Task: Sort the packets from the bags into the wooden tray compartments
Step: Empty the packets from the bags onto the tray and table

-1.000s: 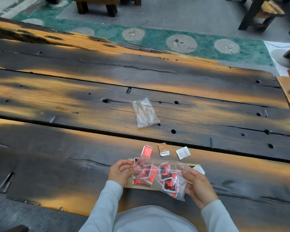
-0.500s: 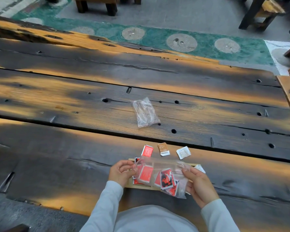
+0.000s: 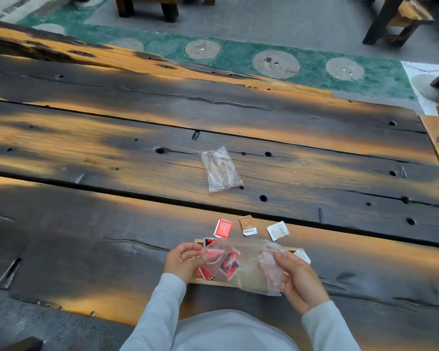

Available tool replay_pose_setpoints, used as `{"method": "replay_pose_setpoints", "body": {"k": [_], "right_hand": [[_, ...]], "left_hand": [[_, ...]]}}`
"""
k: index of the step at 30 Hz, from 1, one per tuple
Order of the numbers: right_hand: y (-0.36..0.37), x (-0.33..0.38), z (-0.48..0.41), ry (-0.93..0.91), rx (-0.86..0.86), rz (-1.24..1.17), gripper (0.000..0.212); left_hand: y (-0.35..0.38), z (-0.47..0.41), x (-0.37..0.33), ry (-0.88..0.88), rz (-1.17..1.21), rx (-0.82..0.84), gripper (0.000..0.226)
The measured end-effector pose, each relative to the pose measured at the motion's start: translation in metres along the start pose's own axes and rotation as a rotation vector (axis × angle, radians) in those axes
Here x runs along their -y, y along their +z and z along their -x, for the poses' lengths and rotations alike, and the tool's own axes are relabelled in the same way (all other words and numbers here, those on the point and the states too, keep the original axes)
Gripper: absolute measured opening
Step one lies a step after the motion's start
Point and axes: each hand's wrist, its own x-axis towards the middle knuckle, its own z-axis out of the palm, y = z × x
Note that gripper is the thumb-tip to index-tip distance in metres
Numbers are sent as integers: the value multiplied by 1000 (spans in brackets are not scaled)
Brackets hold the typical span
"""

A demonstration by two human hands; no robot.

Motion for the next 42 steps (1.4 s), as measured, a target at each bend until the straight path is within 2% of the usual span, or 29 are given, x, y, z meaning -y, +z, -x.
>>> {"method": "replay_pose_setpoints", "body": {"k": [15, 21, 26, 31, 35, 37, 39, 42], "right_hand": [[10, 2, 7, -15, 27, -96, 25], [11, 2, 7, -75, 55, -54, 27], [10, 3, 7, -108, 60, 30, 27], [2, 3, 4, -249, -123, 310, 25], [-2, 5, 5, -269, -151, 331, 22], [-5, 7, 4, -199, -120, 184, 25], [-7, 9, 3, -147, -81, 38, 31], [-2, 12, 7, -132, -21, -13, 32]], "left_hand": [[-2, 2, 0, -2, 32, 1, 22], [-2, 4, -2, -2, 52, 6, 21], [-3, 6, -2, -11, 75, 9, 23], [-4, 6, -7, 6, 83, 45, 25], [-1, 10, -17, 58, 158, 88, 26], [-1, 13, -24, 84, 231, 114, 39], [-1, 13, -30, 79, 242, 158, 64], [1, 15, -37, -63, 240, 342, 82]]}}
